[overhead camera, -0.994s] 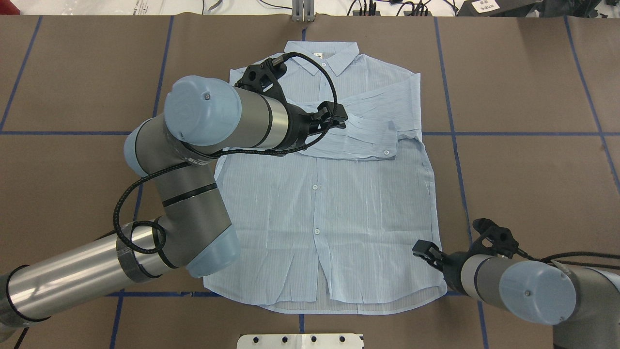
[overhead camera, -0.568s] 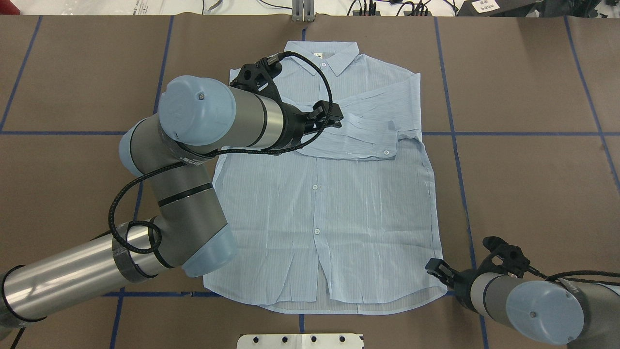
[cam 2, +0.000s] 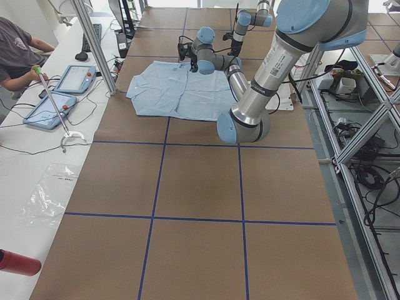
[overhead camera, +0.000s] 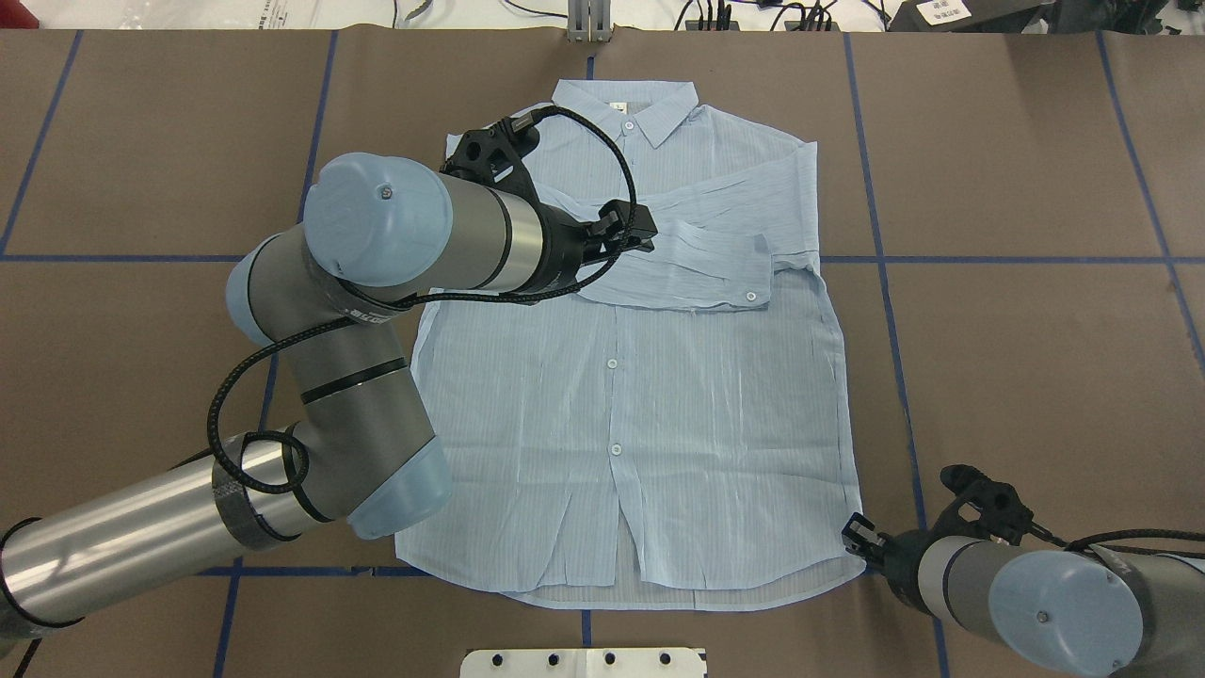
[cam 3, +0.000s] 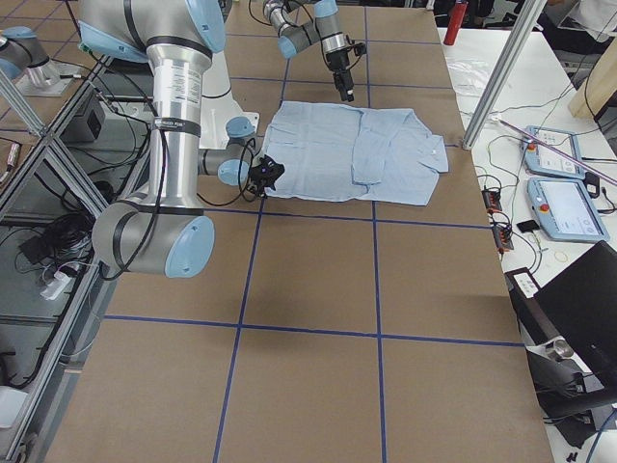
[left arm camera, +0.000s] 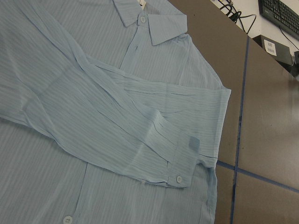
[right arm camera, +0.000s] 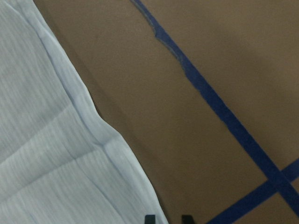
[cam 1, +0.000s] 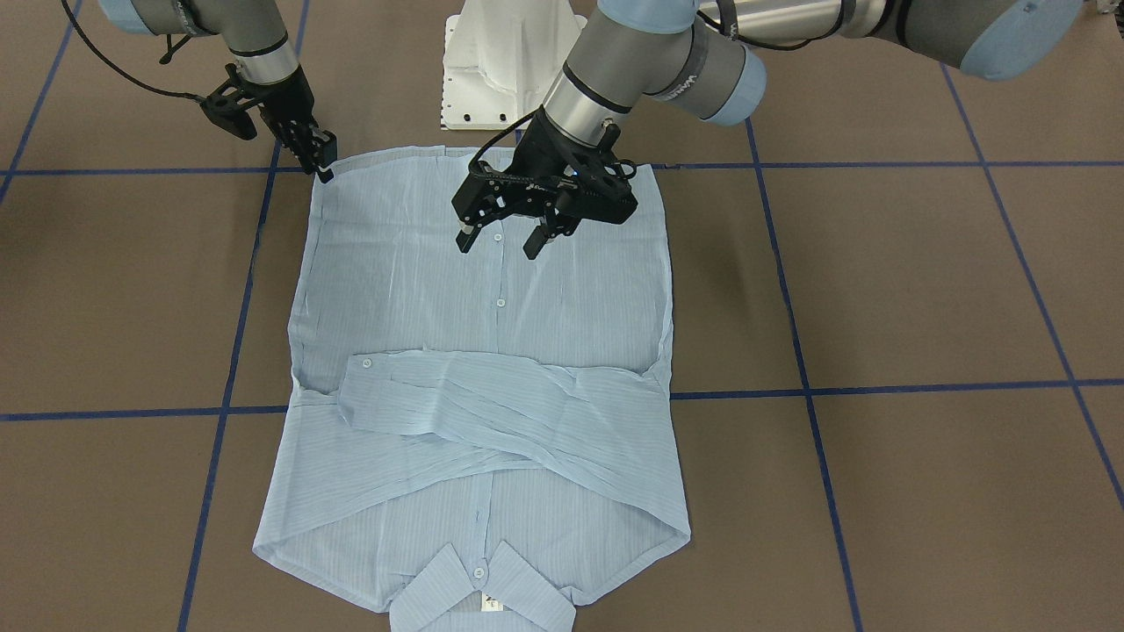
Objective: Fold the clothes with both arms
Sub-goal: 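Release the sleeve on the chest with left gripper while right gripper moves to hem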
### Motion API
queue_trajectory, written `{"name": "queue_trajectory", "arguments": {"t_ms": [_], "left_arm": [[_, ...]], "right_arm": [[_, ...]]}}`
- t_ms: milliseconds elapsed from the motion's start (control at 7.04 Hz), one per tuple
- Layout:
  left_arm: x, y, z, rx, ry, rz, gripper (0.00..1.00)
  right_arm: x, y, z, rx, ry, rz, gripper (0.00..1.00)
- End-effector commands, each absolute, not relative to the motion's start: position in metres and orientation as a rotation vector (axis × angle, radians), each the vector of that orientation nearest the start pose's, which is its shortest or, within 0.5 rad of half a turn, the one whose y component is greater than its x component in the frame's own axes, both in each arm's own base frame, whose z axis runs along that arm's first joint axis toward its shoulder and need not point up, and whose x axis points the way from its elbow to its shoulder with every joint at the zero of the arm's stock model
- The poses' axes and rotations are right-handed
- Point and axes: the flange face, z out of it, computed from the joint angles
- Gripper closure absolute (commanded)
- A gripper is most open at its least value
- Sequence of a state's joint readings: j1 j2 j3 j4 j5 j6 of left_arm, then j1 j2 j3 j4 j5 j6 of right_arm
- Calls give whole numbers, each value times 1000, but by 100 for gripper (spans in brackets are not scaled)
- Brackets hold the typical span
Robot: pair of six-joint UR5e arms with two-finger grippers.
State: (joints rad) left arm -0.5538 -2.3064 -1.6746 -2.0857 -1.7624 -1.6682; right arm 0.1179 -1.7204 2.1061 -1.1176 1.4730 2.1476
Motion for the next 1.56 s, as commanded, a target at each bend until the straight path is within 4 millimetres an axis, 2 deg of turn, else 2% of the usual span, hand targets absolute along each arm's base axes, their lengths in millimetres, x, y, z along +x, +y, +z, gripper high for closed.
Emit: {"name": "queue_trajectory", "arguments": {"t_ms": [0,142,284,426,710,852,994,1136,1278,1420], "left_arm": [[505,-447,111,150,1361,-419,3],[504,-448,112,151,1358,-423,3],[504,-449,112,161,1357,-431,4],[504,-448,120,158,1347,-432,5],[502,-447,141,150,1319,-439,8],[495,-438,169,138,1284,-443,9],[500,-386,207,116,1214,-409,11],[494,-333,245,136,1150,-392,14],[489,-301,273,117,1112,-360,14],[490,-283,301,122,1049,-349,14]], "right_arm": [[-423,-188,427,-110,-856,680,64],[-424,-187,426,-112,-857,678,63],[-424,-186,425,-113,-858,676,68],[-424,-186,425,-115,-859,675,100],[-424,-185,425,-115,-858,673,100],[-422,-186,419,-118,-870,674,100],[-417,-187,410,-121,-888,676,100],[-412,-187,398,-128,-912,675,100],[-411,-186,394,-130,-918,674,100],[-410,-186,394,-129,-920,676,100]]}}
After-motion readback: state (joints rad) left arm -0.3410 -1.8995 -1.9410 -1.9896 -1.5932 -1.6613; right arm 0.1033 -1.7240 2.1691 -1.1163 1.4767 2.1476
